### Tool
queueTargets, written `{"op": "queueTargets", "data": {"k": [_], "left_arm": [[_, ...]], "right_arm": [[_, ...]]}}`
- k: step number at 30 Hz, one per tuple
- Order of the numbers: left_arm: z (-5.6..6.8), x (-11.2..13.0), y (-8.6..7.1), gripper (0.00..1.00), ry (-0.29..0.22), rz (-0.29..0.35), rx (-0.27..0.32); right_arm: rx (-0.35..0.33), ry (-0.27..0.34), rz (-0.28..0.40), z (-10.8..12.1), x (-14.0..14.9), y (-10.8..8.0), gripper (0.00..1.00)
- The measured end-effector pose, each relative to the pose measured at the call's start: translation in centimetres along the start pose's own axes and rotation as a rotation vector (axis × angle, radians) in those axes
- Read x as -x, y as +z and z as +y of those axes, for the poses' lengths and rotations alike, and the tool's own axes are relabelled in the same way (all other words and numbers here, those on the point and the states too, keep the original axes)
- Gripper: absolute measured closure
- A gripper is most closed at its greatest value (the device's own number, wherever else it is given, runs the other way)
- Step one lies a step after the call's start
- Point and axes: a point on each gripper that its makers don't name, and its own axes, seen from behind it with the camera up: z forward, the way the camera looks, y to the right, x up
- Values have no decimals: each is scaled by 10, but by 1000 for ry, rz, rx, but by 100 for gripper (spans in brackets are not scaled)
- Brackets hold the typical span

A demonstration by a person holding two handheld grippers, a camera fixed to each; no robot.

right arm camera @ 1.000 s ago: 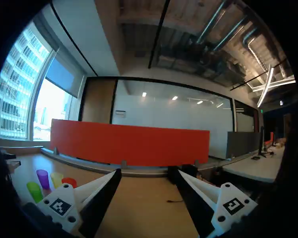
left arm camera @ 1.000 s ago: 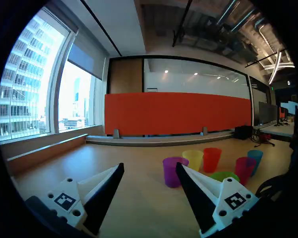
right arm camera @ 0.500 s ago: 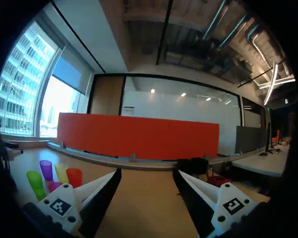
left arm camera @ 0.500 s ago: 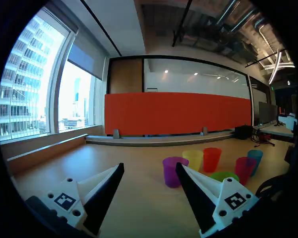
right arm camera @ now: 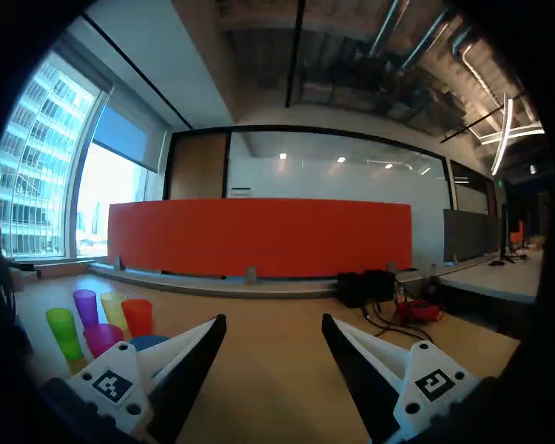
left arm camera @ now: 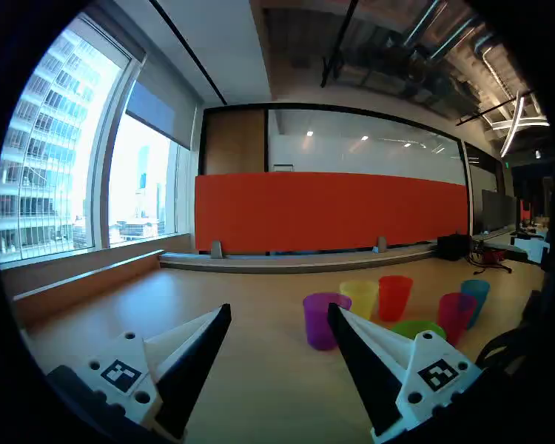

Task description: Pour water

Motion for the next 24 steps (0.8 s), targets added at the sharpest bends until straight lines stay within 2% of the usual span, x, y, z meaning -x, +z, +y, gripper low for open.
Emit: {"op": "queueTargets", "data": {"k": [8, 24], "left_arm": [[0, 0, 0, 3, 0, 0, 0], [0, 0, 0, 3, 0, 0, 0]], "right_arm": [[11, 11, -31, 7, 16, 4, 0], [16, 9, -45, 8, 18, 3, 0]]}}
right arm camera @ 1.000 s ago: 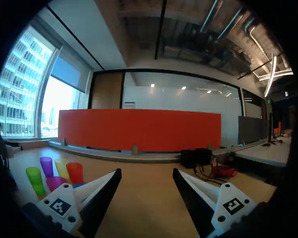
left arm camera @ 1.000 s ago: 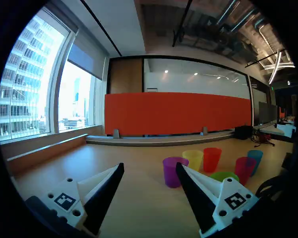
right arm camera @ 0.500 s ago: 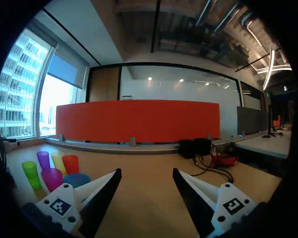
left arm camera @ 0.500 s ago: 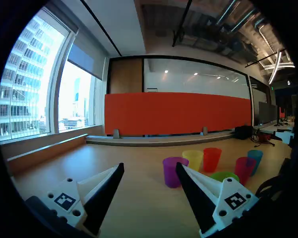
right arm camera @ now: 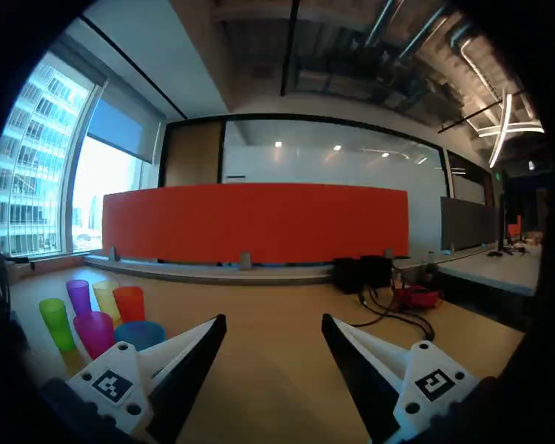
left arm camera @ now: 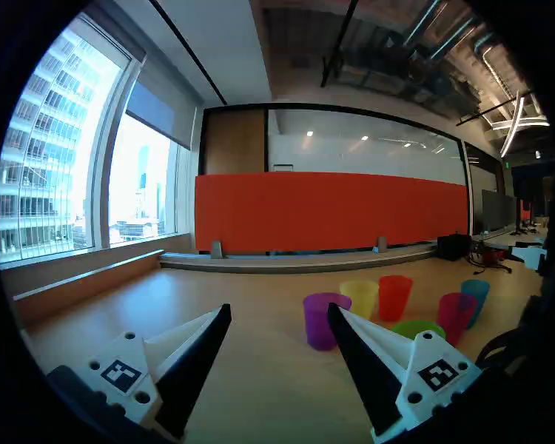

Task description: Pour water

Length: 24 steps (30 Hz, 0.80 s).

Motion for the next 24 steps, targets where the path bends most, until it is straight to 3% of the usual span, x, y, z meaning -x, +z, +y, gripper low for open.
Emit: {"op": "queueTargets", "data": {"k": [24], "left_arm": [[0, 0, 1, 4, 0, 0, 0]], "right_arm": [[1, 1, -2, 2, 2, -1, 0]]}}
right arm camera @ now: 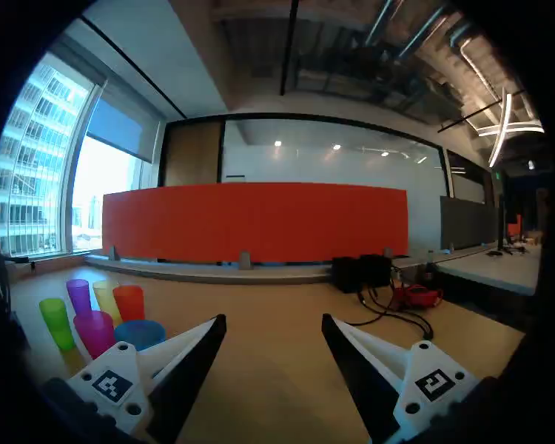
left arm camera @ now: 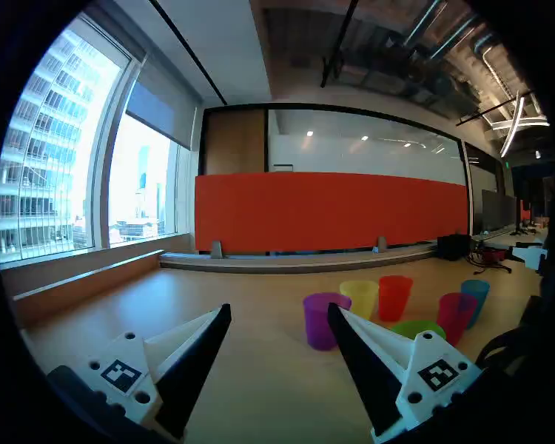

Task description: Pour water

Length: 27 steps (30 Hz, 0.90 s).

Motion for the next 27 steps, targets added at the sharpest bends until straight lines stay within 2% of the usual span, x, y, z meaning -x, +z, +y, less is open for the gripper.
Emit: {"op": "queueTargets", "data": {"k": [27], "left_arm": [[0, 0, 0, 3, 0, 0, 0]], "right_arm": [[0, -1, 0, -1, -2, 1, 0]]}}
